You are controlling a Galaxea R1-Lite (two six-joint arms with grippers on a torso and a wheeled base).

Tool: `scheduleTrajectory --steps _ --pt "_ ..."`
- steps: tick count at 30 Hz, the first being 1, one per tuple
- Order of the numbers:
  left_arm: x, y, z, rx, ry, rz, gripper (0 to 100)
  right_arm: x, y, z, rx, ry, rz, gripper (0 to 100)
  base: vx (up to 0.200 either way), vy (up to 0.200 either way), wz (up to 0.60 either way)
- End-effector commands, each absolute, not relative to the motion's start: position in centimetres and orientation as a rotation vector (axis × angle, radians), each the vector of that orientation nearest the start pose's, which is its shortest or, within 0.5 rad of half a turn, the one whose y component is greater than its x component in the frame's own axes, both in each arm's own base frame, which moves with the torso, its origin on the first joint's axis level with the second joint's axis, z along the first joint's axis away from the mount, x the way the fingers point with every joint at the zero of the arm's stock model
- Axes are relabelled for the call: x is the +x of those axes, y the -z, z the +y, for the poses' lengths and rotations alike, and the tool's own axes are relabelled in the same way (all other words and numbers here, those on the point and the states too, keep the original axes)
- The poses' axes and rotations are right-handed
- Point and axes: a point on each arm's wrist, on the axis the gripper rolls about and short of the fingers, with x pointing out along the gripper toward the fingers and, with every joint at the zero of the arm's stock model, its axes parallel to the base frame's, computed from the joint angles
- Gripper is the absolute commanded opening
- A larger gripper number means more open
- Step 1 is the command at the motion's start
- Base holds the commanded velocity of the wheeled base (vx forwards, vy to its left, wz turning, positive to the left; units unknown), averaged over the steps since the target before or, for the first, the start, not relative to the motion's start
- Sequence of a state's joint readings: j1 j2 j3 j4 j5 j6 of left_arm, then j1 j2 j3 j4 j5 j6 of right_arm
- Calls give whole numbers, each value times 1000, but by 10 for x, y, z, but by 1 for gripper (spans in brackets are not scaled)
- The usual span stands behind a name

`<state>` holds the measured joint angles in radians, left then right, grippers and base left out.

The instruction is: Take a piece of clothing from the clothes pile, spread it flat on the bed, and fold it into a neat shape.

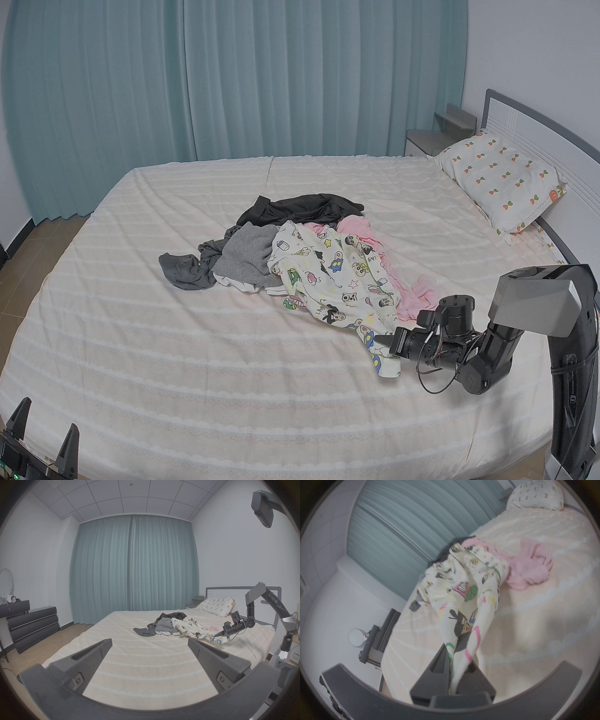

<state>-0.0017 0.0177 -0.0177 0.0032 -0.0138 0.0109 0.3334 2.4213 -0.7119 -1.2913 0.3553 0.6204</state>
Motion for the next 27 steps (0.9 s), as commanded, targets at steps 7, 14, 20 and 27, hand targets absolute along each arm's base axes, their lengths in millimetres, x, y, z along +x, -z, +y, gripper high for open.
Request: scheduleTrajectory --steps 7,14,20,27 --pt "-22 -76 0 15 18 8 100 279 -55 121 611 -702 413 0 0 0 0" --pt "-20 -78 0 61 20 36 100 260 -105 132 605 -819 270 0 0 0 0" --pt "11 -211 -3 -211 173 -103 100 231 -147 151 603 -969 161 0 0 0 0" --pt "71 -186 -16 -40 470 228 100 215 -178 165 608 -1062 108 0 0 0 0"
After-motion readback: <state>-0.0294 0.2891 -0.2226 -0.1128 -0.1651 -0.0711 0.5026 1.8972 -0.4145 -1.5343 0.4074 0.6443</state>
